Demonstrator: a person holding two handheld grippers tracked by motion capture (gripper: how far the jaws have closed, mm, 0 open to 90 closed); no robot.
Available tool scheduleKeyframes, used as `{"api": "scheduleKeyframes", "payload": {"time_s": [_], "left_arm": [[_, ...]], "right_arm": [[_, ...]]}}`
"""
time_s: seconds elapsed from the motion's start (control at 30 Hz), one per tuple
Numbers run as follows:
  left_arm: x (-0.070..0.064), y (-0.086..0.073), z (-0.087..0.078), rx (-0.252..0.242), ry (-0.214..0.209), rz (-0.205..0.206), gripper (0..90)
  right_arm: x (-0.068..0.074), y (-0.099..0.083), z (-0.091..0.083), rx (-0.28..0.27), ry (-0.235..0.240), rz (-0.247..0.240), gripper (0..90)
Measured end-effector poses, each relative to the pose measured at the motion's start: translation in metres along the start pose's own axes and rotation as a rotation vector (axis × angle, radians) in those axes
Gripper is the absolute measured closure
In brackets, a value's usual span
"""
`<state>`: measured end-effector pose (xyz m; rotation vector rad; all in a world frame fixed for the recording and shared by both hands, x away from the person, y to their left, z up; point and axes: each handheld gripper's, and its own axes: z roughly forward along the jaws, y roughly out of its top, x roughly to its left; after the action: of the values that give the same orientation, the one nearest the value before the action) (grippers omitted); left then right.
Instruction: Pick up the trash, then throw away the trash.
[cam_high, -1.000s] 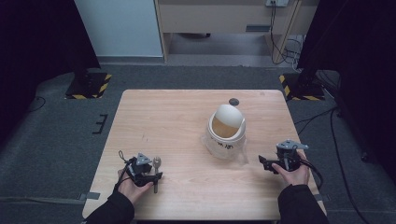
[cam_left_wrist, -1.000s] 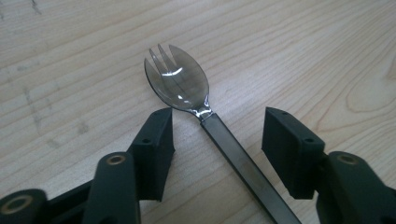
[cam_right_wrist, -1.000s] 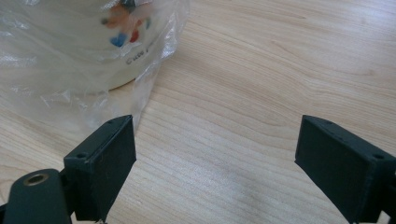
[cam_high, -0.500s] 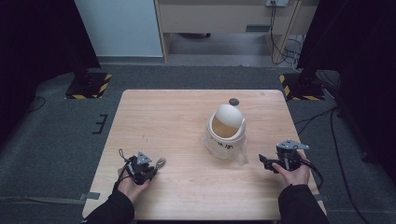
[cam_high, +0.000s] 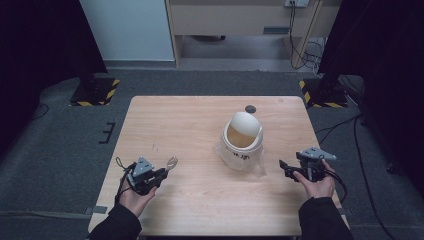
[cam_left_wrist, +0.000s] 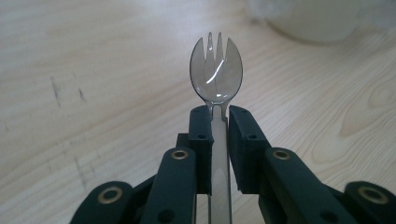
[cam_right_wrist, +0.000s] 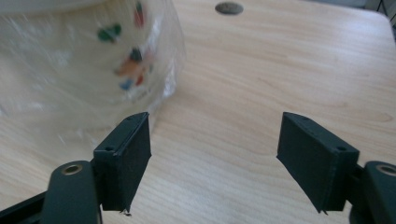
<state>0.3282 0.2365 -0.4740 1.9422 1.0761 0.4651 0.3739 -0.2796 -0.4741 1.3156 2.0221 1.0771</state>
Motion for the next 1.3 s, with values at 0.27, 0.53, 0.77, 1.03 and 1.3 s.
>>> {"api": "scheduleKeyframes", "payload": {"time_s": [0.27,0.53,0.77,1.03,1.3], "left_arm": [[-0.009,0.016,-0.021,-0.200,-0.039,-0.019,79.6],[-0.019,0.028,-0.031,-0.312,-0.042,0.008,79.6],[-0.027,0.044,-0.034,-0.380,-0.064,0.047,79.6],[-0.051,0.075,-0.023,-0.451,-0.086,0.137,79.6],[-0.075,0.094,-0.012,-0.486,-0.140,0.164,79.6]], "right_arm": [[0.008,0.014,-0.019,-0.187,0.028,0.056,31.4],[0.013,0.029,-0.037,-0.289,0.068,0.068,31.1],[0.016,0.047,-0.048,-0.353,0.089,0.053,29.1],[0.028,0.076,-0.061,-0.447,0.165,0.054,31.1],[0.050,0.098,-0.066,-0.486,0.255,0.028,33.9]]}}
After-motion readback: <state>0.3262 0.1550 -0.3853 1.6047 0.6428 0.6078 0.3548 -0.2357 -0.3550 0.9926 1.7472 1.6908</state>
